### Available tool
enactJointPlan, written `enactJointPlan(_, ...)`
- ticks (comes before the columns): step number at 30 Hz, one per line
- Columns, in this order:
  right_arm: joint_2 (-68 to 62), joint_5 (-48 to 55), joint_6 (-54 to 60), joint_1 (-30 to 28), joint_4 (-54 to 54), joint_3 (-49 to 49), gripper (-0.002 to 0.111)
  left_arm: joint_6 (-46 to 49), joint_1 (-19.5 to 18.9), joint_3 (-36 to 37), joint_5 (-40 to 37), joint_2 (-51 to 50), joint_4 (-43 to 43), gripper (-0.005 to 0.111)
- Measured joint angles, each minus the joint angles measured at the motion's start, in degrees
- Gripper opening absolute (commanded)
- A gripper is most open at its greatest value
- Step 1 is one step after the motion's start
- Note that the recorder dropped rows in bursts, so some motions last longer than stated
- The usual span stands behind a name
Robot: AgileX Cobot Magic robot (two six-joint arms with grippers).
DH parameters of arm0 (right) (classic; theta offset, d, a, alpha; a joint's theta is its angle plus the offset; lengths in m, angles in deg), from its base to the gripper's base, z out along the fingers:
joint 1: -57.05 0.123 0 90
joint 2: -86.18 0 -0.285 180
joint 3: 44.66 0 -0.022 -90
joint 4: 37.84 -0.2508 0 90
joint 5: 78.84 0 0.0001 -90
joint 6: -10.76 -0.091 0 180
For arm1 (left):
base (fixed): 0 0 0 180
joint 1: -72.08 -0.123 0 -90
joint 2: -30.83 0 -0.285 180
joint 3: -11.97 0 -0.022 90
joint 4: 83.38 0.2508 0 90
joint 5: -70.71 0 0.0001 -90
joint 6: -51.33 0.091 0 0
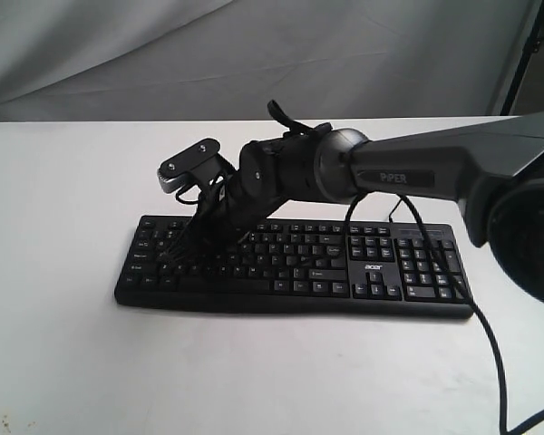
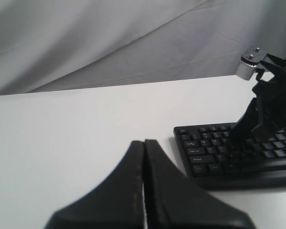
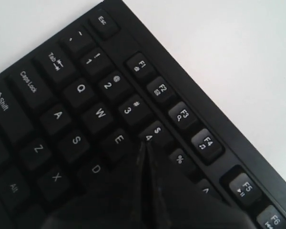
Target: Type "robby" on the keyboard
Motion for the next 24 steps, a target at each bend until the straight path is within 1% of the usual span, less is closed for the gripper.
enactJointPlan(11, 1.40, 1.13, -1.13, 0.00, 1.59, 0.16, 0.000, 0.00, 0.00, 0.00, 0.00, 0.00, 0.00, 0.000)
enactJointPlan(13, 5.38, 0.53, -2.66, 0.00, 2.61, 3.43, 0.000, 0.00, 0.00, 0.00, 0.00, 0.00, 0.00, 0.000)
enactJointPlan(15, 13.11, -2.05, -4.51, -1.29, 2.98, 12.28, 0.000, 0.00, 0.00, 0.00, 0.00, 0.00, 0.00, 0.000)
enactJointPlan(17, 16.85, -3.20, -5.18, -3.52, 2.69, 18.03, 0.000, 0.00, 0.00, 0.00, 0.00, 0.00, 0.00, 0.000)
enactJointPlan(19, 17.42, -3.59, -5.41, -5.45, 2.69, 20.85, 0.000, 0.00, 0.00, 0.00, 0.00, 0.00, 0.00, 0.000)
enactJointPlan(24, 16.50, -5.07, -5.41, -5.86, 2.69, 21.64, 0.000, 0.00, 0.00, 0.00, 0.00, 0.00, 0.00, 0.000)
